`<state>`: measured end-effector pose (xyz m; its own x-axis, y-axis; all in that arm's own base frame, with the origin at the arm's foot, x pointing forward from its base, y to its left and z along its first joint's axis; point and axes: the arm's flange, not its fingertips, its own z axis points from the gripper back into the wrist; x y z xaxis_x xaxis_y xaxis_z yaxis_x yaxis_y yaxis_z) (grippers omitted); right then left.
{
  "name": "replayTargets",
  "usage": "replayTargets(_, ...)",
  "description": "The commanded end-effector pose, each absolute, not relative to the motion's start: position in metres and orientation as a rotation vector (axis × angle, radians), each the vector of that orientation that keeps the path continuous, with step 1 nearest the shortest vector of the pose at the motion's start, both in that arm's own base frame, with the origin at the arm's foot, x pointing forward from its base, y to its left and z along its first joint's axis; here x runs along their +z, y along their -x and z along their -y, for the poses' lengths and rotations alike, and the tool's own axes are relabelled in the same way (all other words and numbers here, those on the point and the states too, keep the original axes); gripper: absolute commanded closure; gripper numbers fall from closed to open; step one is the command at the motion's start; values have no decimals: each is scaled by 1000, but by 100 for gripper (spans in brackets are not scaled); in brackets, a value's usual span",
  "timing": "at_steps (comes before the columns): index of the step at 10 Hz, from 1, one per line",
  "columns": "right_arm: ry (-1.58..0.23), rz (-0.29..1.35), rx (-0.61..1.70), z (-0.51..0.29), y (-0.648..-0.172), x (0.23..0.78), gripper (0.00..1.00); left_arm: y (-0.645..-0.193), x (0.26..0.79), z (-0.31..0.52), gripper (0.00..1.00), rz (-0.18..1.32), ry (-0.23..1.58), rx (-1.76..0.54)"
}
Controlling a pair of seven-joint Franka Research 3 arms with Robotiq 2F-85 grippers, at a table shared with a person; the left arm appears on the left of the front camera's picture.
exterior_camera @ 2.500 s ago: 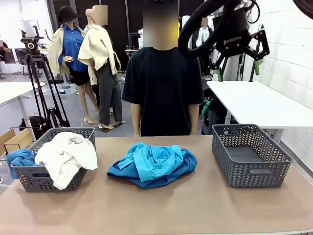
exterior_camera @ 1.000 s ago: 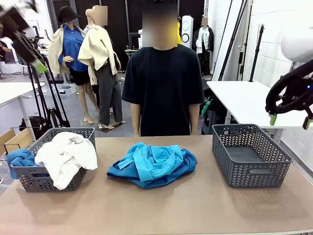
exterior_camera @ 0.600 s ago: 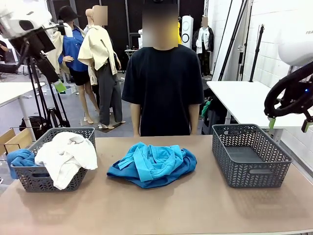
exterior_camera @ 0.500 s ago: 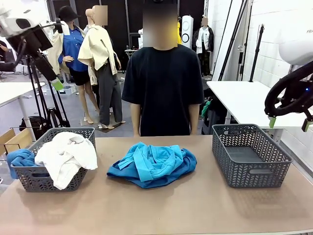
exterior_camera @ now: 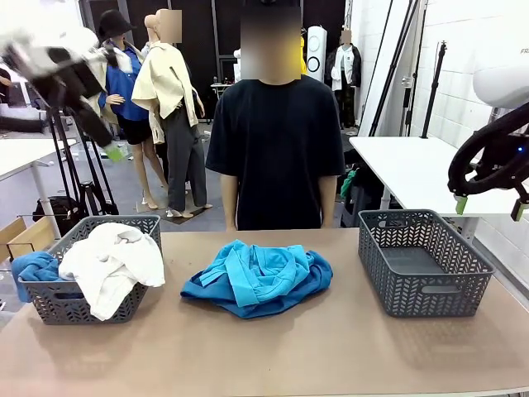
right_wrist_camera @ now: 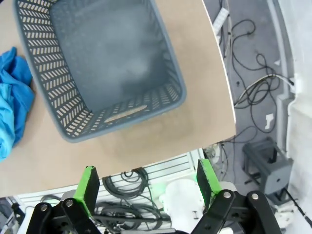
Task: Sort the tops and bottoms.
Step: Lift clothes from the center of the table with your left hand.
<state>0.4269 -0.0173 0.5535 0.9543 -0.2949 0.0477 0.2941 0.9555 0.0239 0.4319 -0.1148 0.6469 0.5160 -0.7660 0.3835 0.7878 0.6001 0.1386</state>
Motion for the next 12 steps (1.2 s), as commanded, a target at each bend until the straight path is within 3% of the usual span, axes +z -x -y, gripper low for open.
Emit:
replayTargets(1,-18,51,-293,18,-426,553,0,-451,607,178,0,428,114,-942)
replayTargets(4,-18,51,-293,18,-426,553,0,-458,547,261,0,328,115,-1001)
replayTargets(6,-18,51,-293,18,-426,553,0,-455,497,296,0,294,71,-858)
replayTargets(7,-18,51,-293,18,-426,553,0,-451,473,313,0,378,-9,-772)
replayTargets(8,-18,51,-293,18,-426,553,0,-446,475,310,0,422,-45,-781)
replayTargets(9,-18,51,-293,18,-426,553,0,-454,488,301,0,321,92,-889)
replayTargets(10,-18,51,-293,18,-426,553,0,-454,488,301,0,321,92,-889)
replayTargets(11,-18,51,-293,18,-426,553,0,-451,474,312,0,373,53,-832)
replayTargets(12,-18,51,-293,18,-426,553,0,-459,449,321,0,308,76,-756)
